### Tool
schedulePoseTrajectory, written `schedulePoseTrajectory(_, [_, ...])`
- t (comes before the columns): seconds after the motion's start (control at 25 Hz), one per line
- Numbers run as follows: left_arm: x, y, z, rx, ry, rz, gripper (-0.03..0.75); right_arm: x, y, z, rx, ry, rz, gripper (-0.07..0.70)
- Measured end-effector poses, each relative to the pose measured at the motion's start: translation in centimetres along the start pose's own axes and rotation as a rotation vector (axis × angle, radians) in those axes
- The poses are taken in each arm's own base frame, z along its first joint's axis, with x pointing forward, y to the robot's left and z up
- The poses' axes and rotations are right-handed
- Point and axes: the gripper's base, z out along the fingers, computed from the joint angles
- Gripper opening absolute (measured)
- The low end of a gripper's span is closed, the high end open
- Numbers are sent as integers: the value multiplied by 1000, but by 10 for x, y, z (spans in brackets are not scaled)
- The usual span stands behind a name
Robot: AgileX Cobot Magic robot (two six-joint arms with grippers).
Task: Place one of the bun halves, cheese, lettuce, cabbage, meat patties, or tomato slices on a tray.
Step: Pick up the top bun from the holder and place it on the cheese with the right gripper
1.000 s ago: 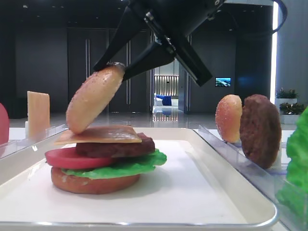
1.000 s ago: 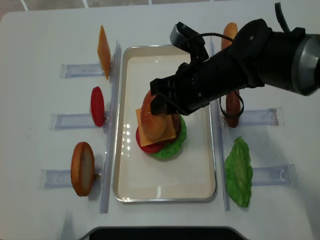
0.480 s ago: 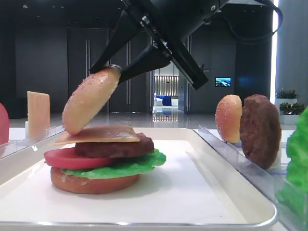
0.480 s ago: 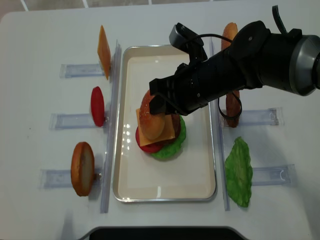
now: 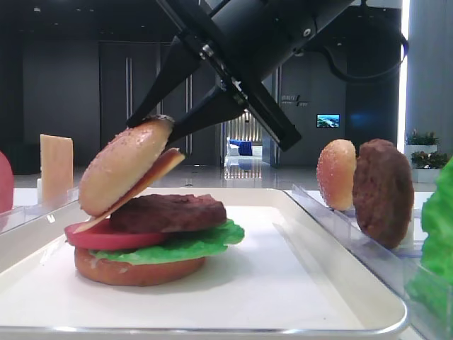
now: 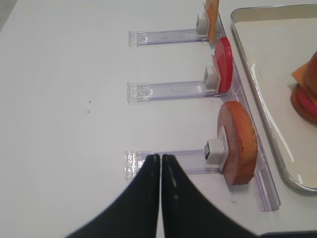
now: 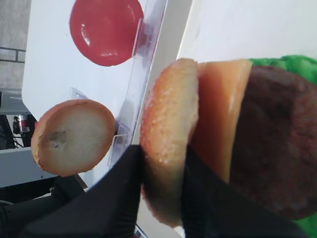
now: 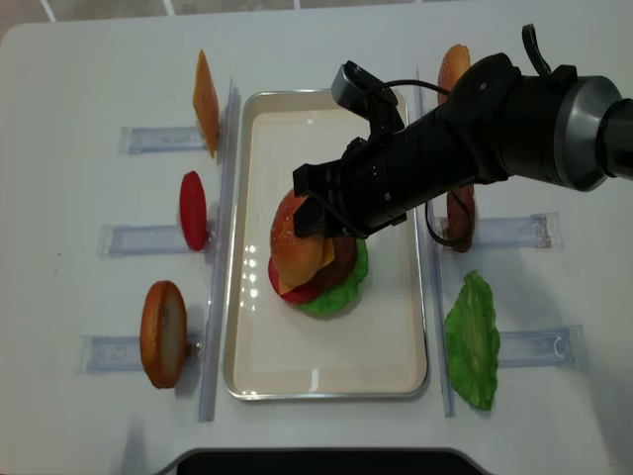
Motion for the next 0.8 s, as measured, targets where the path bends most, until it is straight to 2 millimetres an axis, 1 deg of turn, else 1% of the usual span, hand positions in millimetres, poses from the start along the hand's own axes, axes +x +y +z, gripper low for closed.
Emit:
schedulePoseTrajectory(0.32, [0, 0, 0, 0, 0, 0, 0, 1, 0, 0, -1, 7, -22, 168])
schedulePoseTrajectory(0.4, [0, 0, 0, 0, 0, 0, 0, 1, 0, 0, 2, 12, -31, 195])
schedulePoseTrajectory(0.6, [0, 0, 0, 0, 0, 0, 0, 3, -4, 2, 18, 35, -73, 302])
schedulePoseTrajectory(0.8, [0, 0, 0, 0, 0, 0, 0, 0, -8, -3, 17, 43, -73, 341])
